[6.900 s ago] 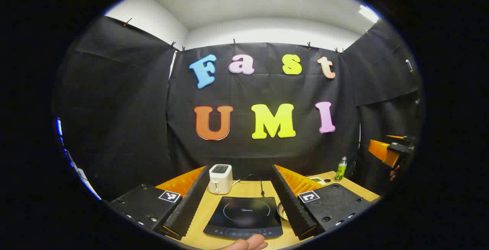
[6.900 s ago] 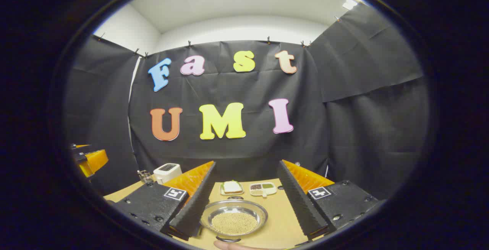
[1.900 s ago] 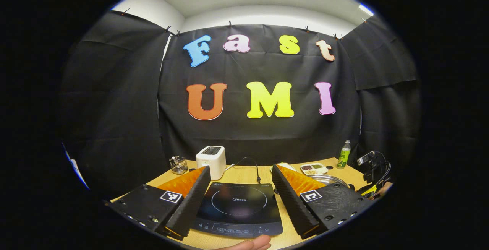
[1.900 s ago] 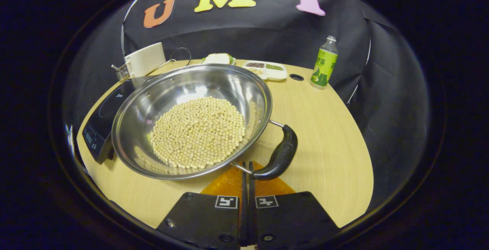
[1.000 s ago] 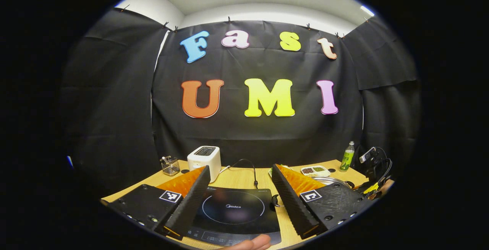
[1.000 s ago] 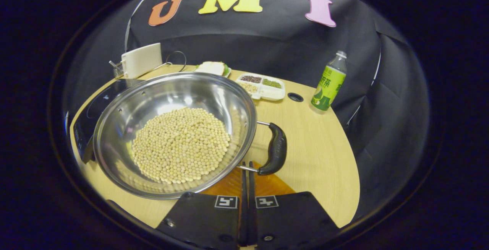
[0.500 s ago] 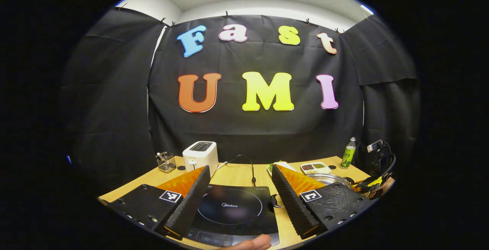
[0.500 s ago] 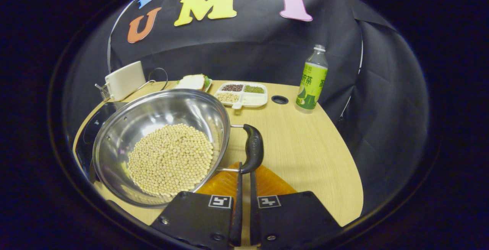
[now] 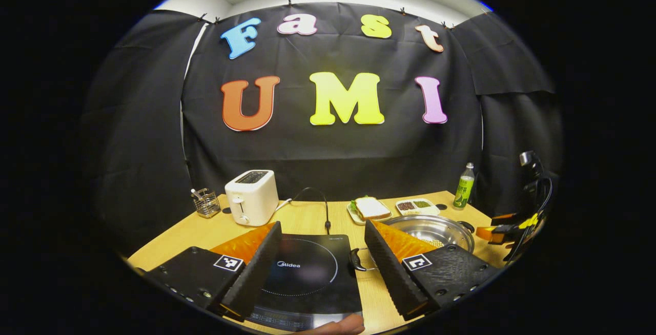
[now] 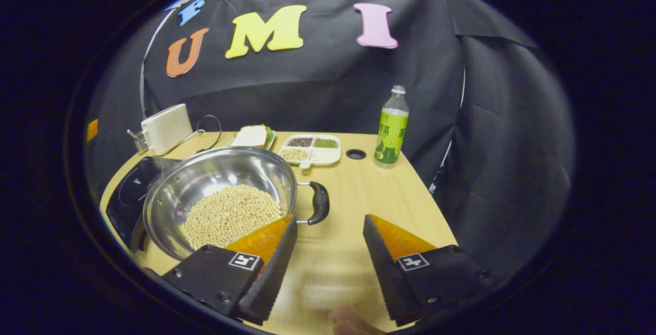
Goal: First push the handle of the pot to place it horizontally, then grasp the pot with both hands and set it on the induction cooktop.
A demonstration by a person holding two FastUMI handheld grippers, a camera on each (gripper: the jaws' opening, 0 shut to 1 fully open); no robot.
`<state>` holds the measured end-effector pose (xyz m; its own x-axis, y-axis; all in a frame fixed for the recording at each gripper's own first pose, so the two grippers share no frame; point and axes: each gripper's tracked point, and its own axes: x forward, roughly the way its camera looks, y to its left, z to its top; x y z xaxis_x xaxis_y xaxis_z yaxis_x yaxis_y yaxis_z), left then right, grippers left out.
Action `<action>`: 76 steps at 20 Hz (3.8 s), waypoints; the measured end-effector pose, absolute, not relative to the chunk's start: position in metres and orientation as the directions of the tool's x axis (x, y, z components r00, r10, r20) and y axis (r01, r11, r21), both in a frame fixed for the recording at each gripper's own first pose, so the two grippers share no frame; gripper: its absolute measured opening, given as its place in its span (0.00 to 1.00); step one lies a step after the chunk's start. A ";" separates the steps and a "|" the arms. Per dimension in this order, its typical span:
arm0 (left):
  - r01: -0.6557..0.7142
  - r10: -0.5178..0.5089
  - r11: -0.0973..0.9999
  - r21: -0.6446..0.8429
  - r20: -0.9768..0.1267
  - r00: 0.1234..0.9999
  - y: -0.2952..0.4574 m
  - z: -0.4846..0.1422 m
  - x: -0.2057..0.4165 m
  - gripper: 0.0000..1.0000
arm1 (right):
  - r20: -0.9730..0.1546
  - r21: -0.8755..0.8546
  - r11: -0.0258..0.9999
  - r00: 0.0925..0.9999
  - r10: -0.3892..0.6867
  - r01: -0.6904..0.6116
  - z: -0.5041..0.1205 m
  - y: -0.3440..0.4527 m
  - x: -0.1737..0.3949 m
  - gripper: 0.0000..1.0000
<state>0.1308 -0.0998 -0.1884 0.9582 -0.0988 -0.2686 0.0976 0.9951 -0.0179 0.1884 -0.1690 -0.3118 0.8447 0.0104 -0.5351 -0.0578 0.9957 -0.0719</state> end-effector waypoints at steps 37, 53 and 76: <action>0.130 -0.103 0.992 -0.006 -0.647 0.755 -0.171 -0.368 0.203 0.83 | -0.632 0.066 0.997 0.773 0.063 -0.028 -0.365 -0.143 0.246 0.83; 0.169 -0.137 0.986 -0.007 -0.619 0.773 -0.177 -0.359 0.192 0.60 | -0.612 -0.016 0.998 0.789 -0.056 0.058 -0.364 -0.138 0.209 0.63; 0.073 -0.087 0.996 -0.050 -0.438 0.895 -0.052 -0.213 0.104 0.55 | -0.539 -0.006 1.000 0.842 0.018 -0.025 -0.234 -0.023 0.107 0.63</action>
<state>0.1041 -0.0524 -0.2130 0.8947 -0.0870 -0.4380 0.0725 0.9961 -0.0497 0.1074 -0.0227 -0.2339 0.8418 0.0176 -0.5395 -0.0248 0.9997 -0.0061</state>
